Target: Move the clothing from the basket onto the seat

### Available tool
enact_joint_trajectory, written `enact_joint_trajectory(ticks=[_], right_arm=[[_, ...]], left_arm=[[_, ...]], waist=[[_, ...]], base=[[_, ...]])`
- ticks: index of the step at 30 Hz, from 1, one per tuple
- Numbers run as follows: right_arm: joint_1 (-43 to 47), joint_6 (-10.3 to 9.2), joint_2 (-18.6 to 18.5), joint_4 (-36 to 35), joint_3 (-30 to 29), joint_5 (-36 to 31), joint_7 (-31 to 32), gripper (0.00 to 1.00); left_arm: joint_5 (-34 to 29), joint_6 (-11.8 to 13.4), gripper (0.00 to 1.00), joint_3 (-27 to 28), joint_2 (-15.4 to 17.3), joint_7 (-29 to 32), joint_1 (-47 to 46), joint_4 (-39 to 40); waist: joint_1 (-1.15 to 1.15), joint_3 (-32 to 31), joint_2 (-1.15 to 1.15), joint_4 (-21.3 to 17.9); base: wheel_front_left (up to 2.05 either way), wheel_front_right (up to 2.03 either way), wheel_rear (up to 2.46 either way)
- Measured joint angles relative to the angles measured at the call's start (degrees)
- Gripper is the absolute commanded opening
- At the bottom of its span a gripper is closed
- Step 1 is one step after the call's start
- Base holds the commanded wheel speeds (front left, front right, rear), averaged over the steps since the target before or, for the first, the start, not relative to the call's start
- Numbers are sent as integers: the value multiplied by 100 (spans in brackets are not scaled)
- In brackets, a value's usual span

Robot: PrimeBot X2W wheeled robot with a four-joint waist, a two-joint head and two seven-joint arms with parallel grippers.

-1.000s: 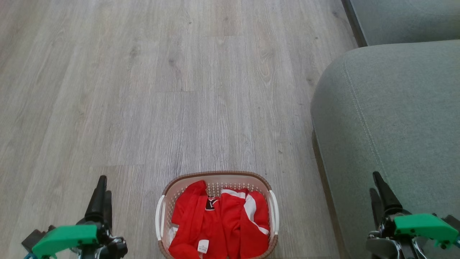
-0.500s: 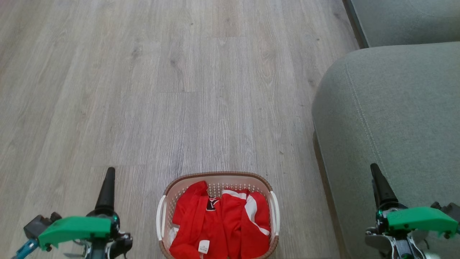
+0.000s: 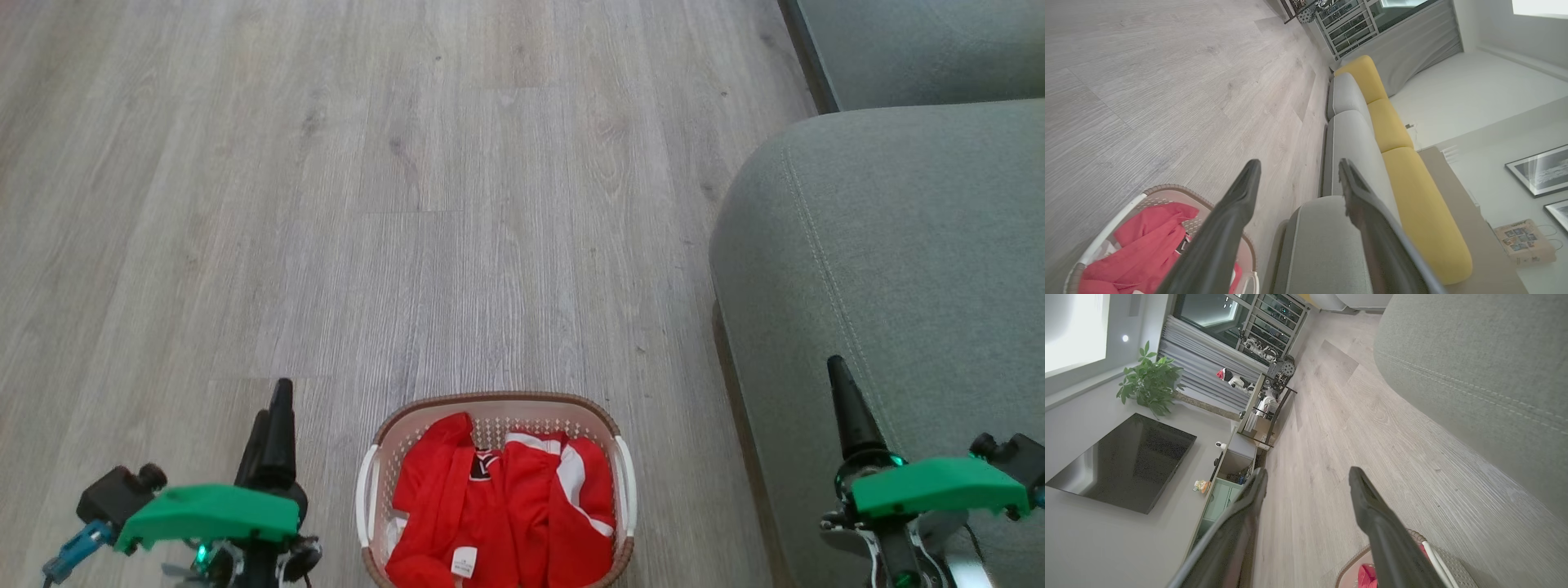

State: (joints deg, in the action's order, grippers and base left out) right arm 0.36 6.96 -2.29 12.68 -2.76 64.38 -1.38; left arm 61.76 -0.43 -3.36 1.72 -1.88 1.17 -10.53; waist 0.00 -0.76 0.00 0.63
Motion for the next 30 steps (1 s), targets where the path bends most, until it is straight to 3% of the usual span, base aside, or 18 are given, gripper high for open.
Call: enact_joint_trajectory(ticks=[30], right_arm=[[59, 3, -1, -221, 333, -2286, -505, 100]], left_arm=[[-2464, 356, 100, -305, 18, -480, 285, 303]], waist=[[0, -64, 0, 49]], base=[[0, 0, 0]])
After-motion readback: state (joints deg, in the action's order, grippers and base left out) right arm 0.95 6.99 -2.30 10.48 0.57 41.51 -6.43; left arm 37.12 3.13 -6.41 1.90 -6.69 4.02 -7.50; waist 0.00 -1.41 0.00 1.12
